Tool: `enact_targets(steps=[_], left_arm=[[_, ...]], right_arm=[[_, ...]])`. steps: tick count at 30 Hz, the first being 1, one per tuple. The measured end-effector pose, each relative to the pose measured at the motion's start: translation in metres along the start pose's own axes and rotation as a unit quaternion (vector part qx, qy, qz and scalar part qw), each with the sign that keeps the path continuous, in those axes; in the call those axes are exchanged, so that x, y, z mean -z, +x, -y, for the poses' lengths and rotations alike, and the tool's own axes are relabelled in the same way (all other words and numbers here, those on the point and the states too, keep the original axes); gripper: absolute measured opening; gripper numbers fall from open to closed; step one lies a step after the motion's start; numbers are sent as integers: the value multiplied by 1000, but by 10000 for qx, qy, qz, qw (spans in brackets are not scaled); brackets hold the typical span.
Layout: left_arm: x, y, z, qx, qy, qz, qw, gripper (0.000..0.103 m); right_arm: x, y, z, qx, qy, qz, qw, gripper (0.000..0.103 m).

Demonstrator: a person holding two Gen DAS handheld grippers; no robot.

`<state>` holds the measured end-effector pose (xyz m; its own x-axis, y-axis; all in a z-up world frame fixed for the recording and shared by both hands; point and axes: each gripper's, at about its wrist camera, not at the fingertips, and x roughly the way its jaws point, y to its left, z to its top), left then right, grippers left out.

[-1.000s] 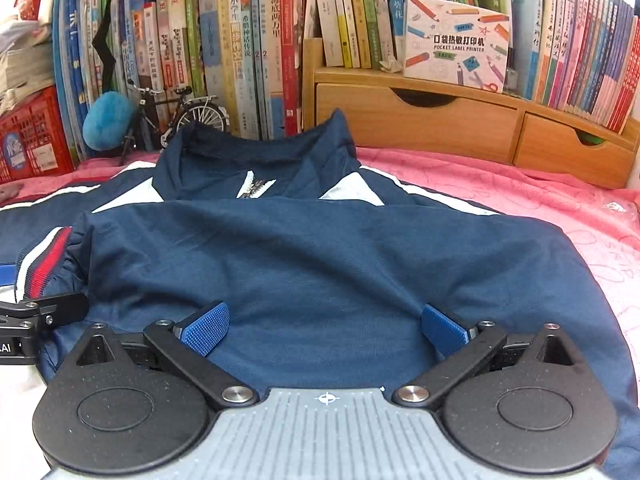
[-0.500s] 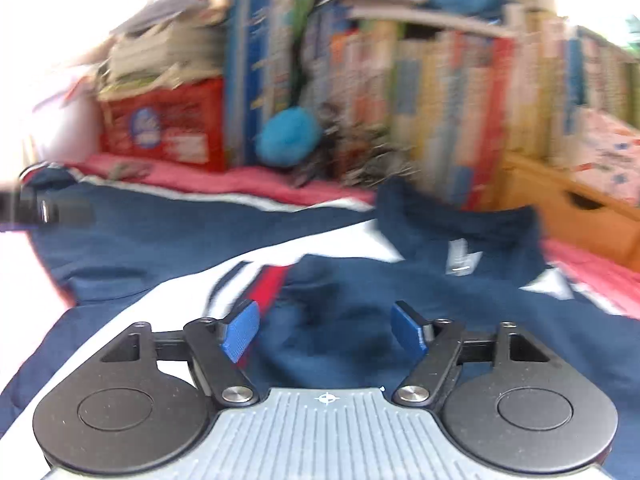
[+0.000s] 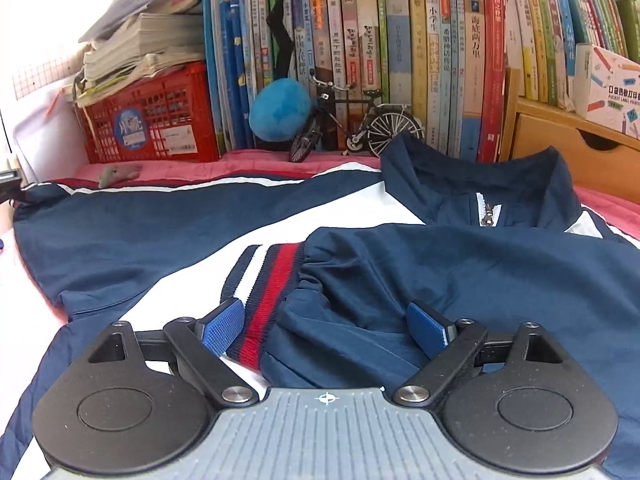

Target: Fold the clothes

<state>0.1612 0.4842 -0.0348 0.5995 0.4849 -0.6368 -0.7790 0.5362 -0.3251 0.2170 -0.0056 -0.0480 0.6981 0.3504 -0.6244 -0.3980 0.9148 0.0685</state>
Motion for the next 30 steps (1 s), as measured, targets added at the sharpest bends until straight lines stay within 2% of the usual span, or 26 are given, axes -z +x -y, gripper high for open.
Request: enact_targets(steps=[4, 6, 7, 8, 9, 10, 11, 14, 16, 19, 21, 22, 23, 24, 26, 27, 30], left_arm=[[-8, 23, 7, -224, 165, 209, 9994, 102], [-10, 27, 11, -280, 294, 264, 9988, 82], [-11, 26, 10, -262, 349, 304, 9986, 51], [-11, 22, 7, -195, 303, 376, 9986, 28], [-11, 16, 4, -103, 251, 458, 9986, 21], [-10, 8, 1, 186, 159, 628, 9977, 16], [-10, -3, -2, 455, 127, 851, 9953, 15], [-5, -42, 8, 881, 474, 1354, 9857, 12], [2, -70, 23, 1218, 892, 1605, 9754, 12], [21, -115, 50, 1745, 1654, 1902, 9519, 13], [39, -137, 73, 1914, 2132, 1908, 9389, 14], [46, -140, 77, 1862, 2179, 1900, 9390, 17], [51, -142, 80, 1795, 2204, 1885, 9400, 28], [51, -135, 77, 1613, 2053, 1816, 9481, 36], [48, -117, 67, 1171, 1580, 1635, 9667, 84], [46, -107, 60, 930, 1284, 1527, 9755, 89], [37, -81, 32, 488, 627, 1253, 9889, 90]], right_arm=[[1, 2, 0, 20, 9, -9, 10000, 91], [2, 4, -1, 24, 16, -12, 10000, 91], [2, 4, -1, 23, 22, -15, 10000, 91], [2, 4, -1, 24, 27, -16, 10000, 91], [2, 4, -1, 24, 32, -17, 10000, 92], [3, 5, -1, 25, 37, -18, 10000, 92], [3, 5, -1, 25, 44, -19, 10000, 92], [3, 5, -1, 25, 62, -22, 10000, 93], [2, 5, -1, 17, 77, -23, 10000, 93], [2, 4, 1, -40, 154, -5, 9999, 93], [3, 2, 7, -158, 309, 38, 9994, 93], [4, 0, 11, -222, 403, 60, 9989, 94], [4, -1, 13, -255, 485, 77, 9985, 94], [5, -2, 14, -273, 512, 84, 9983, 94], [5, -3, 15, -303, 521, 77, 9982, 97], [5, -2, 14, -310, 500, 63, 9982, 98], [4, 1, 4, -168, 230, -30, 9996, 103]])
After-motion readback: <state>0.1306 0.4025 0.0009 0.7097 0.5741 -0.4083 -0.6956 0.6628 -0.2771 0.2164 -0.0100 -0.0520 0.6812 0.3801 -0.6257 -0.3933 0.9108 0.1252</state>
